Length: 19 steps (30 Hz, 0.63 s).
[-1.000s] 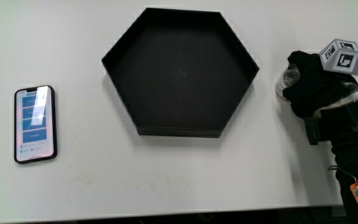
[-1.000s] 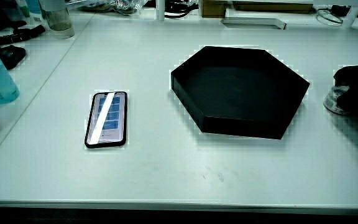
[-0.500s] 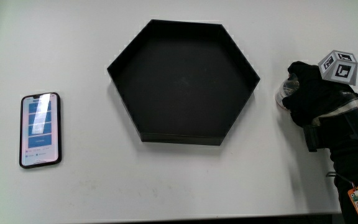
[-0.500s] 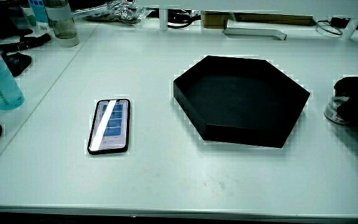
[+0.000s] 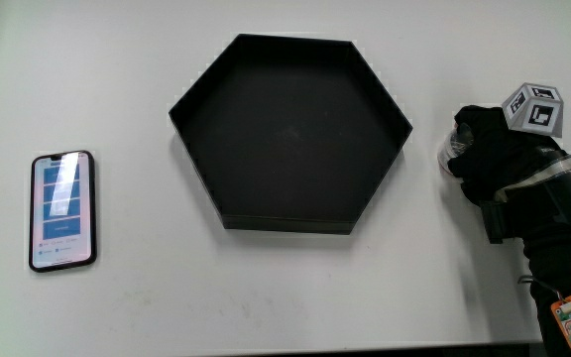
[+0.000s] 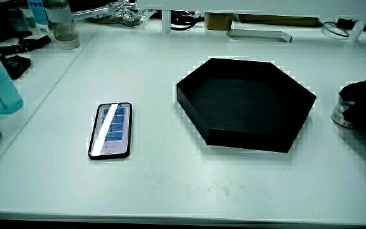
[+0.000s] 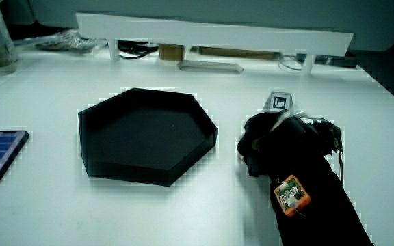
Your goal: Pick paper clip from desk
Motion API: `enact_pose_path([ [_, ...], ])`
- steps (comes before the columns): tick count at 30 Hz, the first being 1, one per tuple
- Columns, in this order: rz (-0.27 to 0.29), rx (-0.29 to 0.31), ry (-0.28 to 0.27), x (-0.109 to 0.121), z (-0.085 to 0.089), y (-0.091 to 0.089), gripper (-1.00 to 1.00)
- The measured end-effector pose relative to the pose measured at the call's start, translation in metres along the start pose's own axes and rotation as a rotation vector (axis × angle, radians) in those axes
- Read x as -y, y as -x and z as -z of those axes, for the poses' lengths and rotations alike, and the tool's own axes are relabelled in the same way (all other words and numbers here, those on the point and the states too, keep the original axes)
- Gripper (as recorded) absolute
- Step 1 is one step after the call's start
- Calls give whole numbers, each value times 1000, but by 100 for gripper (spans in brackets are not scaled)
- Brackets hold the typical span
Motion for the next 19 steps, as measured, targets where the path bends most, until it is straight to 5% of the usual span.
enact_pose_path([
  [8,6,-6,-104,11,-22,-4,100],
  [19,-152,-44,-137,41,-55,35,100],
])
